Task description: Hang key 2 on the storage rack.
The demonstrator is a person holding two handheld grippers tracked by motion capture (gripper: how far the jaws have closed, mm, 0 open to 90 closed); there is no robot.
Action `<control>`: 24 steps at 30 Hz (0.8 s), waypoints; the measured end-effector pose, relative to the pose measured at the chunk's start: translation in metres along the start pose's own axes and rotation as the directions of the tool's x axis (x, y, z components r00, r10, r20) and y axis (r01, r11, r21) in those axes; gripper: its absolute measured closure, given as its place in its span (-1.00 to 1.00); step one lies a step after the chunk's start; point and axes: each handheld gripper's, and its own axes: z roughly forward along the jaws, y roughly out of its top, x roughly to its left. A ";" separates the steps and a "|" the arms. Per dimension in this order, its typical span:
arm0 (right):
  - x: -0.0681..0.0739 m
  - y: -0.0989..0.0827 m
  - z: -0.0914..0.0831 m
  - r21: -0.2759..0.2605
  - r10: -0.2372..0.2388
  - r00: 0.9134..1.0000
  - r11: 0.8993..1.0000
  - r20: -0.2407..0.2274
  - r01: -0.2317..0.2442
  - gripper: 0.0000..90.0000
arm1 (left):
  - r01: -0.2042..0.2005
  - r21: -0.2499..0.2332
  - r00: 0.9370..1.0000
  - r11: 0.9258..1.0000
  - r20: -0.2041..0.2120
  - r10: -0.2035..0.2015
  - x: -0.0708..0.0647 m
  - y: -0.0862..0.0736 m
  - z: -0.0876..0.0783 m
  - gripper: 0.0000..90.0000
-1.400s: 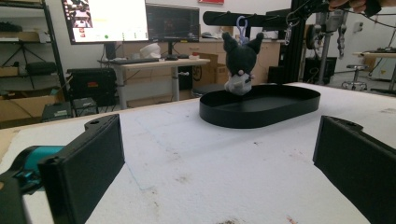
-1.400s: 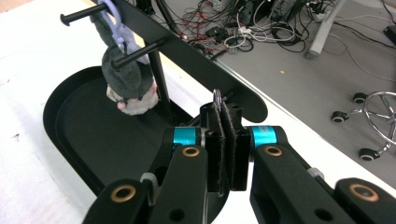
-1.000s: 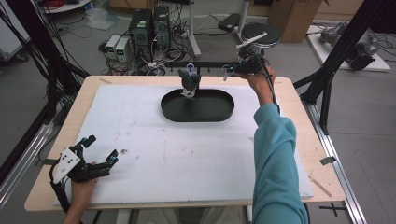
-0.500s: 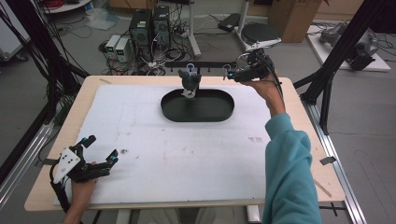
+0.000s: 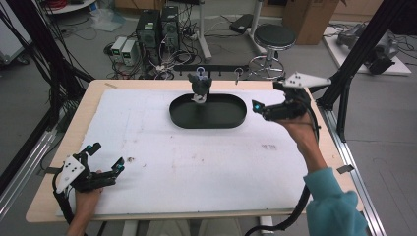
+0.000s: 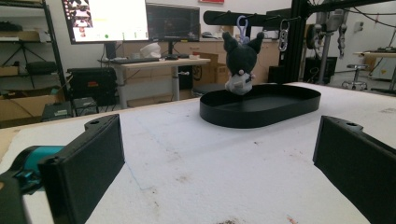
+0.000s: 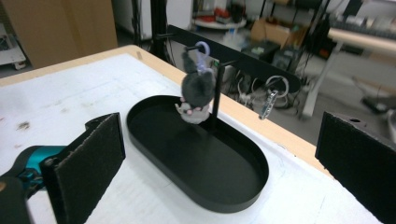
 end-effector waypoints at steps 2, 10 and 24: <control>0.010 -0.014 -0.010 -0.039 -0.008 1.000 0.999 -0.002 0.007 -0.98 | 0.001 0.000 1.000 1.000 0.002 -0.001 0.000 0.000 0.000 -0.95; 0.038 -0.097 -0.023 -0.210 0.033 0.998 0.977 0.045 -0.023 -0.98 | 0.000 -0.004 1.000 1.000 0.002 0.000 -0.001 0.000 0.000 -0.95; 0.047 -0.183 -0.020 -0.325 0.145 0.976 0.942 0.161 -0.086 -0.98 | -0.001 -0.003 1.000 1.000 0.002 0.001 0.000 0.000 0.000 -0.95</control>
